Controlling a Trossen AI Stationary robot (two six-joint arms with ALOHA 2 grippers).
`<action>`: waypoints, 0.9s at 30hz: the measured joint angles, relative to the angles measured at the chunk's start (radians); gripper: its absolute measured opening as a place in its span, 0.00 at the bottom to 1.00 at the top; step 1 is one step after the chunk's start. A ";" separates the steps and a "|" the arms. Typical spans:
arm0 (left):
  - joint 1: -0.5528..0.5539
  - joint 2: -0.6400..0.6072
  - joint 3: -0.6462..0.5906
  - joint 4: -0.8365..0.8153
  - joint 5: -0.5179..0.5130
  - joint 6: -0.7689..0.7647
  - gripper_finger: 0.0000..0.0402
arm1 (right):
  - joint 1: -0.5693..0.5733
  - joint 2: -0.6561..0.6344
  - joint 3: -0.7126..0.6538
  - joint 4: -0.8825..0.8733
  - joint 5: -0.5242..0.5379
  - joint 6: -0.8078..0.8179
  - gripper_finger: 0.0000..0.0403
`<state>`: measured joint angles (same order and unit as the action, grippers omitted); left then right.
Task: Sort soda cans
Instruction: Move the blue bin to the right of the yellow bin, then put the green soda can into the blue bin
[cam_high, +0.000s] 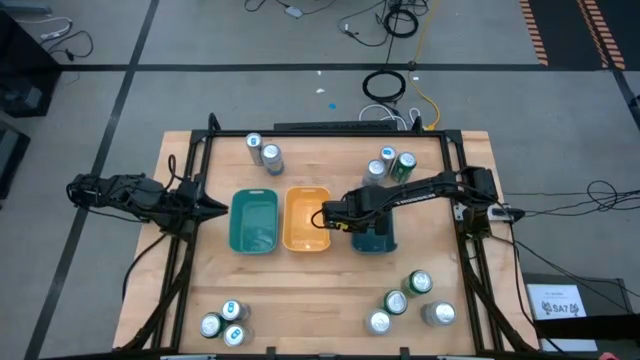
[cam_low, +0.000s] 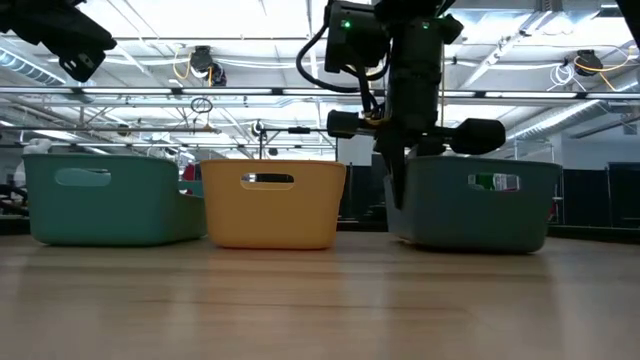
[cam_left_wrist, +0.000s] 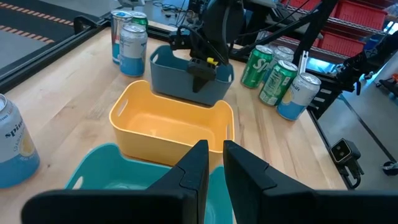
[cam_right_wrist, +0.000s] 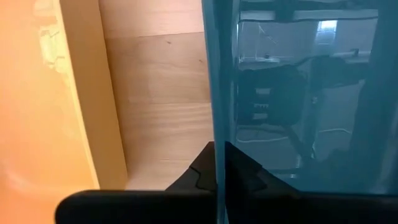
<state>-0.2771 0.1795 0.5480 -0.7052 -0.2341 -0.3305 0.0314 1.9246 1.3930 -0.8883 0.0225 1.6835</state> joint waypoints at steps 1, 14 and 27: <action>0.000 0.000 0.000 0.000 0.000 0.000 0.15 | 0.002 0.000 0.000 0.000 0.000 -0.001 0.01; 0.000 0.000 0.000 -0.002 -0.001 0.000 0.15 | 0.016 -0.011 0.000 0.004 0.025 -0.066 0.17; 0.000 0.000 0.000 -0.002 -0.001 -0.004 0.15 | 0.017 -0.229 0.000 -0.051 0.154 -0.192 0.36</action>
<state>-0.2771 0.1795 0.5484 -0.7071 -0.2356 -0.3344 0.0483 1.6953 1.3930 -0.9391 0.1764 1.4914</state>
